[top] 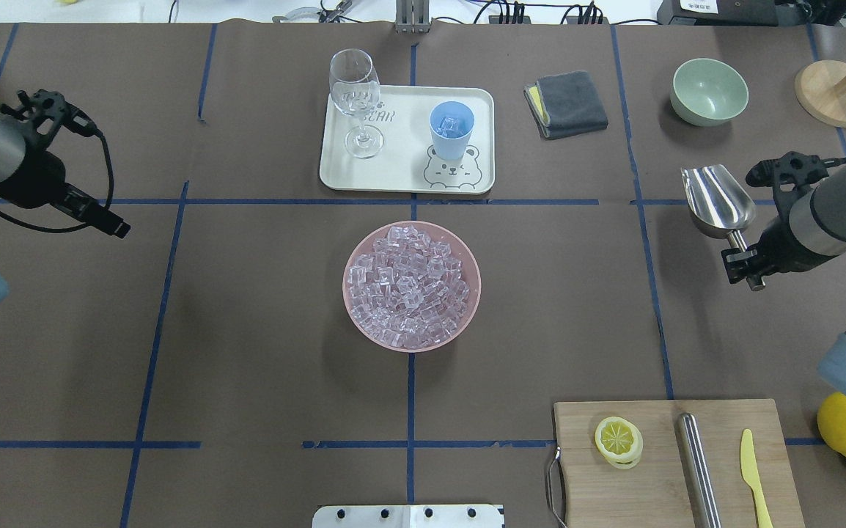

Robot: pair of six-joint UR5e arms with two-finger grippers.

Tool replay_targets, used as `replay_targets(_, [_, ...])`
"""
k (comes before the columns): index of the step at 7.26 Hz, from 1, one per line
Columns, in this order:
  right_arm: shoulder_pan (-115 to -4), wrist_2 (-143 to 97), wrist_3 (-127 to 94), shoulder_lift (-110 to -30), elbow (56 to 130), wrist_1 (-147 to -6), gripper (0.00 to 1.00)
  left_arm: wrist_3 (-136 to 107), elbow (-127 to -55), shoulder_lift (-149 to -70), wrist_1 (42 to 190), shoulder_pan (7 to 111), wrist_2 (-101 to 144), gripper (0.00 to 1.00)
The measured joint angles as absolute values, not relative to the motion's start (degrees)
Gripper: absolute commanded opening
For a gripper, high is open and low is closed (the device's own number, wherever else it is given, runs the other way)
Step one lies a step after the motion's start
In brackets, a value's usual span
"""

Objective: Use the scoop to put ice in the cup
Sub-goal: 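Move the empty scoop away from the cup while the left arm withdraws, then set the scoop back down at its starting spot and release it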

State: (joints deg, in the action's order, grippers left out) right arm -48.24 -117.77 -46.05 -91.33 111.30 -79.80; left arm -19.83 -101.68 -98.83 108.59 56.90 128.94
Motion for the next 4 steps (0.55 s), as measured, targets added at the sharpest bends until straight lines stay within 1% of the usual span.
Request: replay_targets(4, [-42.52, -115.34, -51.89, -93.36, 110.67, -75.86, 0.0, -20.53, -104.77, -92.5, 108.1, 61.5, 129.34, 1.0])
